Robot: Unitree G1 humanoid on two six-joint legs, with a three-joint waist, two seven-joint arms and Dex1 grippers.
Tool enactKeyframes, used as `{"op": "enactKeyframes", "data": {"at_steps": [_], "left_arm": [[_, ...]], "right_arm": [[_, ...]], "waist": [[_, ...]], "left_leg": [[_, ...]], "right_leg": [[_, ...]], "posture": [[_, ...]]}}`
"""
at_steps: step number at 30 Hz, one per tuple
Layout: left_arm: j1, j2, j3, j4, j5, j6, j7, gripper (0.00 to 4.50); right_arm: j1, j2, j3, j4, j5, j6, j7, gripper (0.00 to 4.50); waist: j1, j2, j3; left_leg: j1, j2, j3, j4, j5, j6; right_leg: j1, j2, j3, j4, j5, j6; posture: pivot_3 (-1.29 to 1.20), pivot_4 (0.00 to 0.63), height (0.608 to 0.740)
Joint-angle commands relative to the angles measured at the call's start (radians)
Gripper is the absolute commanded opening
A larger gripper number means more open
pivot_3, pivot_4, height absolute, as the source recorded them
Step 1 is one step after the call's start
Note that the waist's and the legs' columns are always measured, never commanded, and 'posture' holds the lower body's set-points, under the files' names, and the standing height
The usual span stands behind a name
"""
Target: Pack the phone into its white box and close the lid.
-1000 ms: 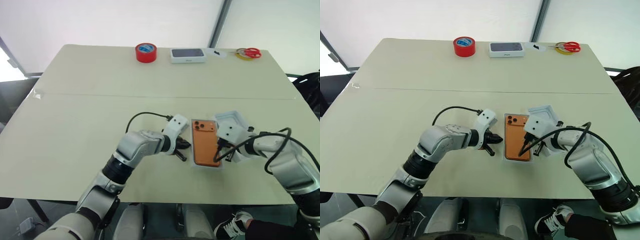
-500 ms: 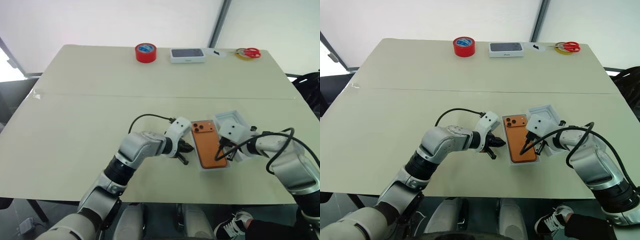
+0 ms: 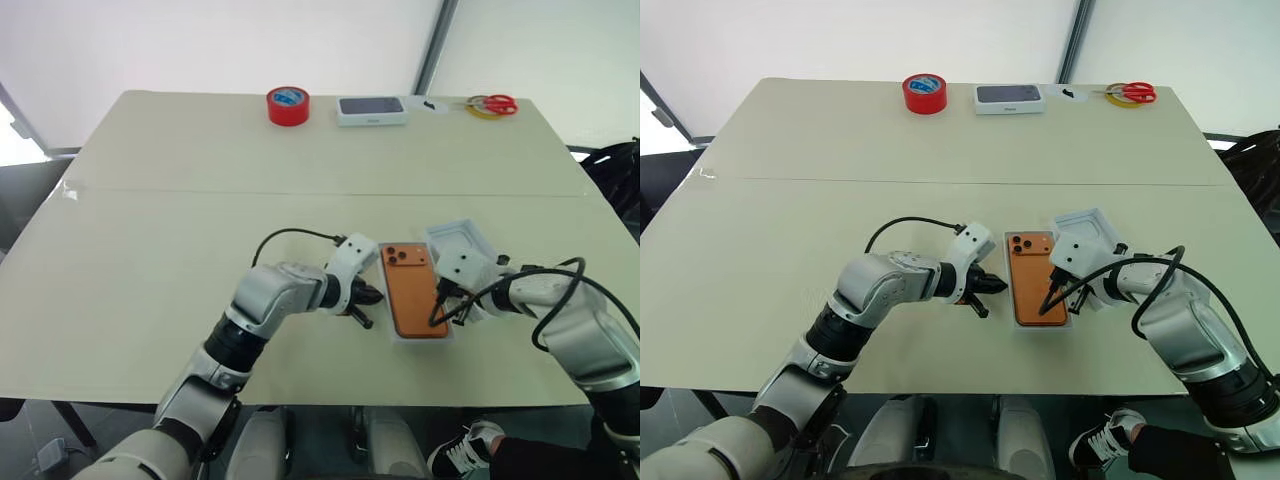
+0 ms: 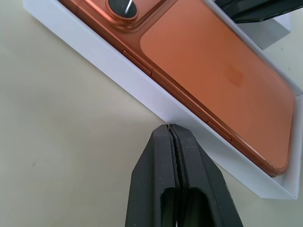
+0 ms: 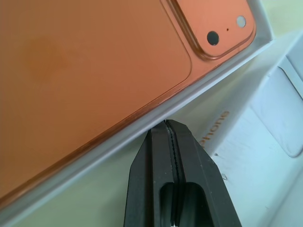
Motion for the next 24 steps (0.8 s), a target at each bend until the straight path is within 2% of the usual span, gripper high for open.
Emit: {"op": "enactKeyframes", "data": {"at_steps": [1,2,8,14,16,21,24], "left_arm": [[0.029,0.037,0.064,-0.078,-0.03,0.027,-0.009,0.0],[0.037,0.052,0.079,-0.092,-0.032,0.027,-0.009,0.0],[0.082,0.146,0.151,-0.173,-0.023,-0.061,-0.028,0.0],[0.166,0.239,0.122,-0.27,0.072,-0.427,-0.105,0.0],[0.194,0.284,0.091,-0.304,0.079,-0.513,-0.189,0.0],[0.242,0.374,0.024,-0.354,0.103,-0.659,-0.336,0.0],[0.261,0.387,0.01,-0.369,0.099,-0.705,-0.378,0.0]], "right_arm": [[-0.013,-0.046,-0.093,-0.002,0.081,0.0,0.062,0.53],[-0.012,-0.059,-0.114,-0.003,0.104,0.005,0.08,0.83],[-0.065,-0.091,-0.188,0.04,0.183,0.091,0.085,3.78],[-0.17,-0.056,-0.142,0.139,0.23,0.255,0.038,3.78],[-0.206,-0.037,-0.121,0.182,0.241,0.302,0.018,3.78],[-0.266,0.002,-0.095,0.259,0.268,0.382,-0.022,3.78],[-0.308,0.044,-0.093,0.31,0.288,0.451,-0.058,3.78]], "waist": [[0.001,0.0,0.0],[0.001,0.0,0.0],[0.0,0.0,0.0],[0.004,0.0,0.0],[0.004,0.0,0.0],[0.004,0.001,0.0],[0.002,0.002,0.0]], "left_leg": [[0.0,0.0,0.0,0.0,0.0,0.0],[0.0,0.0,0.0,0.0,0.0,0.0],[0.0,0.0,0.0,0.0,0.0,0.0],[-0.001,0.0,0.002,0.0,0.0,0.0],[-0.001,0.0,0.002,0.0,0.0,0.0],[-0.002,0.0,0.002,0.0,0.0,0.0],[-0.001,0.0,0.003,0.0,0.0,0.0]], "right_leg": [[0.0,0.0,0.0,0.0,0.0,0.0],[0.0,0.0,0.0,0.0,0.0,0.0],[0.0,0.0,0.0,0.001,0.0,0.0],[-0.001,-0.001,0.001,0.0,0.001,-0.001],[-0.002,-0.001,0.001,0.0,0.001,-0.002],[-0.002,-0.001,0.001,0.0,0.001,-0.002],[-0.002,-0.001,0.001,0.0,0.001,-0.002]], "posture": [[0.0,0.15,0.732],[0.0,0.15,0.732],[0.0,0.15,0.732],[0.0,0.15,0.732],[0.0,0.15,0.732],[0.0,0.15,0.732],[0.0,0.15,0.732]]}}
